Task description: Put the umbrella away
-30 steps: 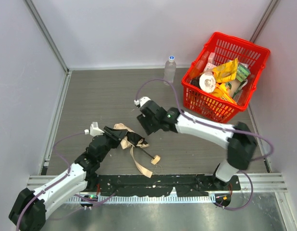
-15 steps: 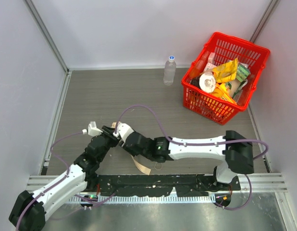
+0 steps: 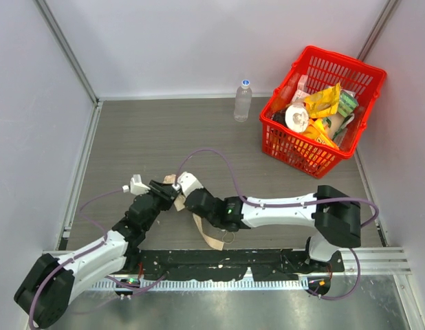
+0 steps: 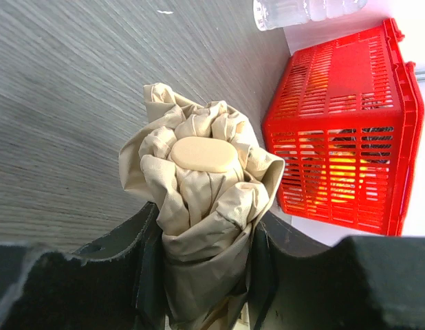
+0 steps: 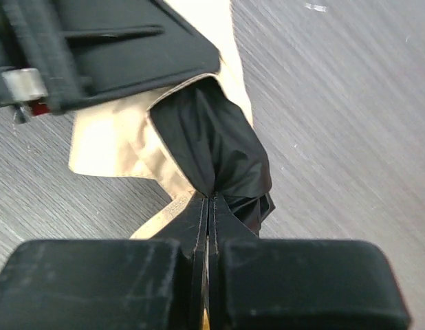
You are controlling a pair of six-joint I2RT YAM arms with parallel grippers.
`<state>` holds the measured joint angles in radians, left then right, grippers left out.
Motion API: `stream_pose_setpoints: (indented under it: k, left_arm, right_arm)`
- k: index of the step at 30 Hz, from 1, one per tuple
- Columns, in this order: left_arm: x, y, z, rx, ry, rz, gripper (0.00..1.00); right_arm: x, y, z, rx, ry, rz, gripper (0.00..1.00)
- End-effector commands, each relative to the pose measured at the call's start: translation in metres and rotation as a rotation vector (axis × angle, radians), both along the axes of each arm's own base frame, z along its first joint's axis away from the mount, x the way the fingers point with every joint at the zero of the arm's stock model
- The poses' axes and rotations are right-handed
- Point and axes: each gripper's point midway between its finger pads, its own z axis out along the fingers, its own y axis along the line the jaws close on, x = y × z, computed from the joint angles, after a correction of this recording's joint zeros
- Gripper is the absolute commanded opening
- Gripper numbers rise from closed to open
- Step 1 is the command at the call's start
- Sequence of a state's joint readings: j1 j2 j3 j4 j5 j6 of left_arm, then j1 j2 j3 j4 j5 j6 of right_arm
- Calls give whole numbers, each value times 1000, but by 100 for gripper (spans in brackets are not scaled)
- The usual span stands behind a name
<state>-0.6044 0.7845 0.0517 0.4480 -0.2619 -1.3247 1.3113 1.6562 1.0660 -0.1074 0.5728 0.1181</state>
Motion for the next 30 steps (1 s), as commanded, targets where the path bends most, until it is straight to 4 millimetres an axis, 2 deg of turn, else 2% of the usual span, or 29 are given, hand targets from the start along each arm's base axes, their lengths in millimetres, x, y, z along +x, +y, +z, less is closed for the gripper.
stream_pose_setpoints:
  k: [1,2,3,4,5,6,7,8,9,10,13,14,15,16,21,23,24,28,30]
  left_arm:
    - [1,-5,14,0,-113,-39,0]
    - [-4,-1,1,14,-95,-39,0]
    - [-5,0,-2,15,-93,-38,0]
    - [-6,1,-4,17,-96,-38,0]
    - [-7,1,-3,16,-103,-39,0]
    - [-8,2,-4,21,-108,-40,0]
    - [-8,2,-3,28,-116,-43,0]
    - [-8,3,-4,40,-118,-44,0]
    - [-8,3,-3,49,-124,-46,0]
    - [-9,4,-4,55,-124,-46,0]
    - [-11,8,-3,48,-141,-35,0]
    - [-11,10,-3,43,-141,-26,0]
    - [-11,11,-3,34,-138,-17,0]
    - [-11,13,0,16,-146,-3,0]
    - [-10,17,11,-36,-162,28,0]
    - [-10,17,16,-59,-174,38,0]
    - [-10,17,19,-71,-181,38,0]
    - [-7,18,30,-132,-196,64,0]
    - [-4,21,37,-132,-217,85,0]
  right_arm:
    - [17,-16,13,236,163,-94,1]
    - [28,-27,19,283,188,-125,1]
    - [20,-27,8,331,272,-111,1]
    - [30,-36,14,386,290,-135,1]
    - [21,-33,8,437,370,-114,1]
    - [27,-39,13,477,386,-136,1]
    - [20,-39,7,507,440,-118,1]
    - [23,-42,13,546,454,-127,1]
    - [17,-41,13,582,501,-112,1]
    - [22,-44,18,612,512,-119,1]
    - [13,-38,27,719,660,-77,1]
    - [10,-33,35,774,722,-8,1]
    - [9,-34,28,808,797,-41,1]
    - [0,-30,31,852,854,-6,1]
    - [-22,-23,20,864,976,111,1]
    - [-32,-21,25,903,1003,190,1]
    - [-37,-19,36,941,1010,246,1]
    - [-31,-12,62,1035,1020,263,1]
    - [-34,-8,85,1056,981,290,1]
